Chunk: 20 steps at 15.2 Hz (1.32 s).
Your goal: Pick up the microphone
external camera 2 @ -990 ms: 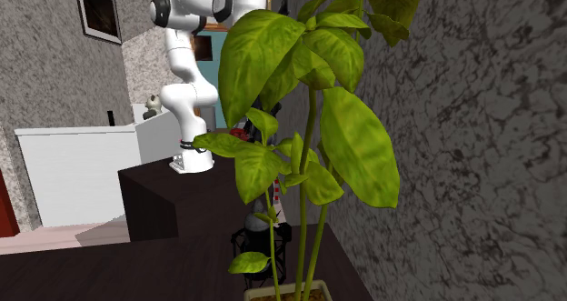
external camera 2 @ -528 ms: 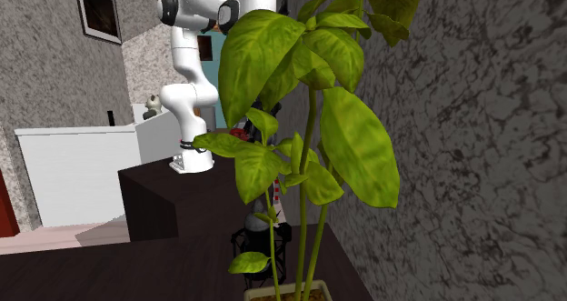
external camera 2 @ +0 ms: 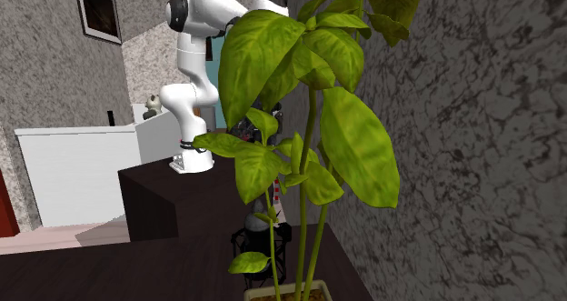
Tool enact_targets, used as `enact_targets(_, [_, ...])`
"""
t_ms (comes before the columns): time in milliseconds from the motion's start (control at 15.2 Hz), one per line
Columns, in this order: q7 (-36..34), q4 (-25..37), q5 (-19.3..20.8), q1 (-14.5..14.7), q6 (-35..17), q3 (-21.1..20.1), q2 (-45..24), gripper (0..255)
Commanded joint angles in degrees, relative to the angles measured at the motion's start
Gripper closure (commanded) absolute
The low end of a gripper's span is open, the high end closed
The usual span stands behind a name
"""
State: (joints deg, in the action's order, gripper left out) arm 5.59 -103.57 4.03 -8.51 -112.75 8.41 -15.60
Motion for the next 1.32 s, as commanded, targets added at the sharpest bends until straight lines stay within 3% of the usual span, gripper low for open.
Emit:
enact_targets(0, [0.74,4.24,-0.83,-0.82,-0.03,0.22,-4.65,0])
enact_targets(132, [1.26,8.48,-1.53,-1.57,0.41,0.29,-8.78,0])
enact_targets(726, [1.04,6.21,-1.75,-1.72,-4.34,0.11,-11.29,0])
enact_targets(792, [1.06,6.29,-1.76,-1.74,-4.30,0.12,-11.33,255])
enact_targets(1254, [1.08,6.31,-1.76,-1.76,-4.29,0.12,-11.34,255])
